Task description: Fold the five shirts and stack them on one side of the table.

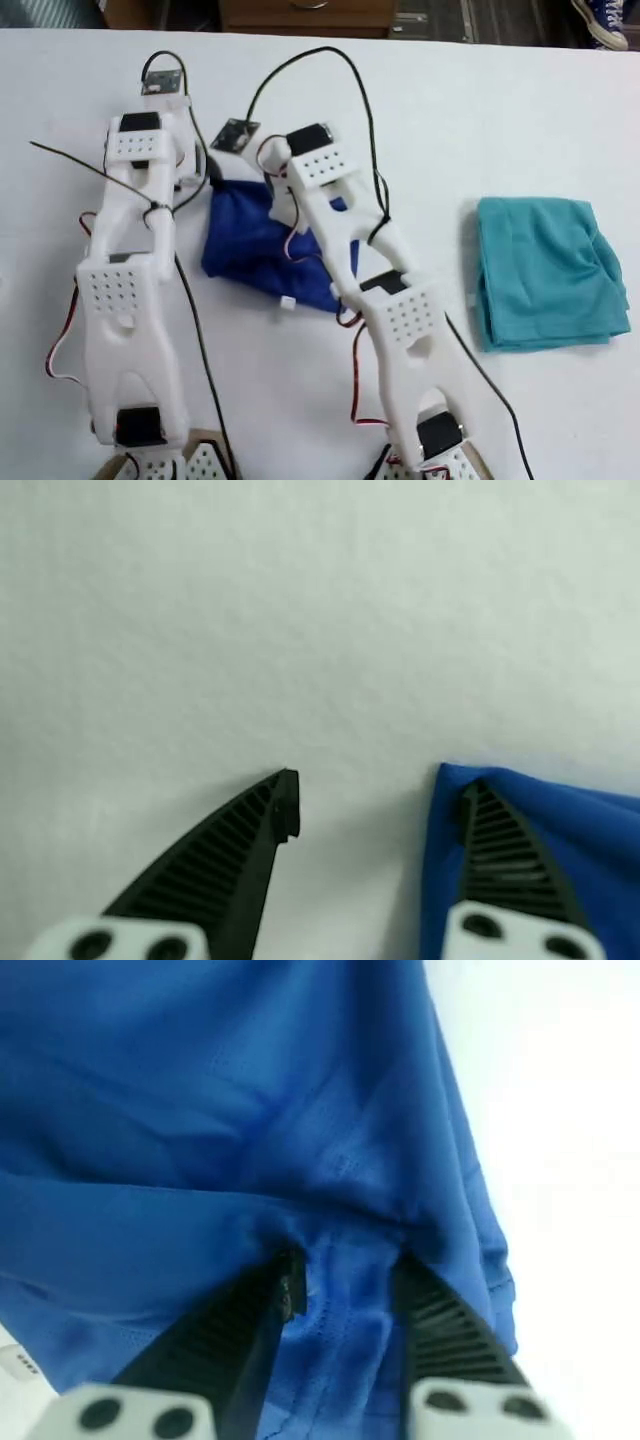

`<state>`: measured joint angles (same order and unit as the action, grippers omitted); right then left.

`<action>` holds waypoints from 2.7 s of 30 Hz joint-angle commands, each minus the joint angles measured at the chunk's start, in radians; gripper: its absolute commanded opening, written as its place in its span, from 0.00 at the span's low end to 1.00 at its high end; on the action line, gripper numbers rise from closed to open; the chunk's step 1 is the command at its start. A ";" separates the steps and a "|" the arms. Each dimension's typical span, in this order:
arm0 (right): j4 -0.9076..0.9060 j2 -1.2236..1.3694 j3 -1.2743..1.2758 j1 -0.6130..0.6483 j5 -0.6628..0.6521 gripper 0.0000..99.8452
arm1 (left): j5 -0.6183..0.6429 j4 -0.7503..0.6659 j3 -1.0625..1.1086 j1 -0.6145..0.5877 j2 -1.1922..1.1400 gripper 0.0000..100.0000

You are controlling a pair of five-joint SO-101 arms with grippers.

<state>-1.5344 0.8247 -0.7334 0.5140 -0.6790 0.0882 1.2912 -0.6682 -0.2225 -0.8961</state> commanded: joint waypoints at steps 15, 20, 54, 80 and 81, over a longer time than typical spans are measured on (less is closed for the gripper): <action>-0.022 -0.157 -0.041 -0.024 0.000 0.08 | 0.009 -0.032 -0.021 -0.041 -0.002 0.26; -0.062 -0.194 -0.041 -0.024 0.000 0.08 | 0.009 -0.032 -0.021 -0.041 -0.002 0.26; -0.001 -0.035 -0.041 0.007 -0.002 0.09 | -0.014 -0.032 -0.021 -0.032 -0.002 0.26; -0.015 -0.033 -0.032 -0.022 -0.002 0.12 | -0.017 -0.032 -0.021 -0.032 -0.002 0.26; -0.015 -0.033 -0.032 -0.022 -0.002 0.11 | -0.017 -0.032 -0.021 -0.032 -0.002 0.26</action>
<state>-1.5436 0.7986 -0.7365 0.4910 -0.6790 0.0775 1.2881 -0.6682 -0.2225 -0.8961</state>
